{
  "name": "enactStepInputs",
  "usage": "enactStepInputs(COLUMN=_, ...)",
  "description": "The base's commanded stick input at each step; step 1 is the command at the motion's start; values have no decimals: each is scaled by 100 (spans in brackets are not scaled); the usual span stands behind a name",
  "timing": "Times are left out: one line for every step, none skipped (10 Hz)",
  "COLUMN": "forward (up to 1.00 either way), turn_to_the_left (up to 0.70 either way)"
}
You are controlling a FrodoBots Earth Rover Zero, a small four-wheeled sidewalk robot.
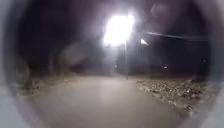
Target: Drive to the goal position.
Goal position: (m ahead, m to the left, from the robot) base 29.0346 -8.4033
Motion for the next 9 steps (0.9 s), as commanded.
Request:
enactStepInputs(forward=100, turn_to_the_left=0)
enactStepInputs(forward=100, turn_to_the_left=0)
enactStepInputs(forward=100, turn_to_the_left=0)
enactStepInputs(forward=100, turn_to_the_left=0)
enactStepInputs(forward=100, turn_to_the_left=0)
enactStepInputs(forward=100, turn_to_the_left=0)
enactStepInputs(forward=100, turn_to_the_left=0)
enactStepInputs(forward=100, turn_to_the_left=0)
enactStepInputs(forward=100, turn_to_the_left=0)
